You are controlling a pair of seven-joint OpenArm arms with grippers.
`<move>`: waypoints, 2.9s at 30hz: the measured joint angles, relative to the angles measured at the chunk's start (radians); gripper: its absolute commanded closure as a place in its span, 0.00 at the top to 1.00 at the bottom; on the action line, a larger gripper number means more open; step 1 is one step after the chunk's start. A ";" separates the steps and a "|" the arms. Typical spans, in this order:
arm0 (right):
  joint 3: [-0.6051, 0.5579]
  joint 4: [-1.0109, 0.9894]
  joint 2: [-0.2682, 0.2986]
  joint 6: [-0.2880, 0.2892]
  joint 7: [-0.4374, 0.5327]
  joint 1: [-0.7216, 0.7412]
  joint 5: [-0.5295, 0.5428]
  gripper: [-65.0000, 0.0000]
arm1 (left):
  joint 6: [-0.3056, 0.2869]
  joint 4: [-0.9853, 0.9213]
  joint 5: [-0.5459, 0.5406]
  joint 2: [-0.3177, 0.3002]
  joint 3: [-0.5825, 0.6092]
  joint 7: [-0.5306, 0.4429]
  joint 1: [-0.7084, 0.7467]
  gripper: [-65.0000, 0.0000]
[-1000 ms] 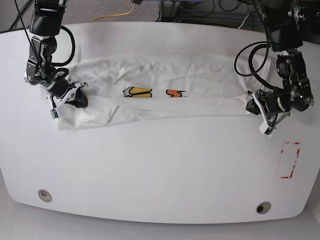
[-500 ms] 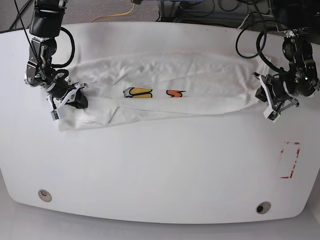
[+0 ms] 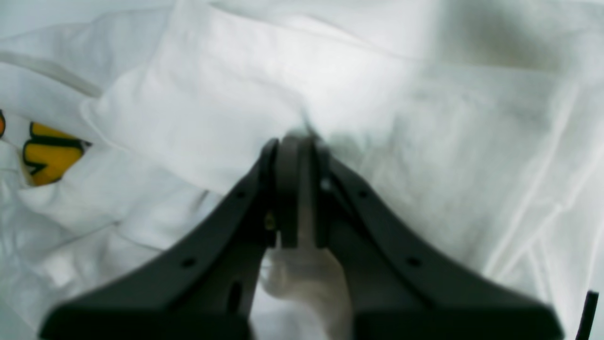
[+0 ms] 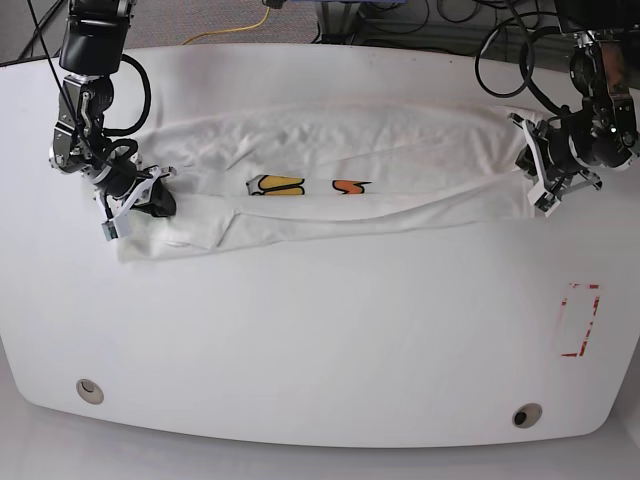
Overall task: Layout the t-shirt on the table in an organized manner, then fold the t-shirt properly
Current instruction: 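Open both grippers, release the folded shirt and raise them, then move the left gripper to the strip's end and grasp it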
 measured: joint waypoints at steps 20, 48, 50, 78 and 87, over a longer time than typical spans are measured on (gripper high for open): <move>0.000 0.000 0.000 0.000 0.000 0.000 0.000 0.08 | 0.000 0.000 0.005 -0.123 -0.002 -0.007 0.076 0.11; 0.166 0.521 -0.089 -0.002 -0.278 -0.046 -0.010 0.96 | 0.000 0.036 -0.013 -0.156 -0.175 -0.017 -0.011 0.37; 0.167 0.563 -0.096 -0.003 -0.313 -0.036 -0.014 0.96 | 0.000 0.037 -0.003 -0.140 -0.175 -0.006 -0.040 0.37; 0.082 0.495 -0.162 -0.003 -0.363 -0.009 -0.138 0.08 | 0.000 0.055 0.016 0.200 -0.528 0.216 -0.175 0.37; 0.084 0.299 -0.158 -0.006 -0.267 -0.017 -0.156 0.10 | 0.000 -0.009 0.005 0.196 -0.631 0.206 -0.157 0.37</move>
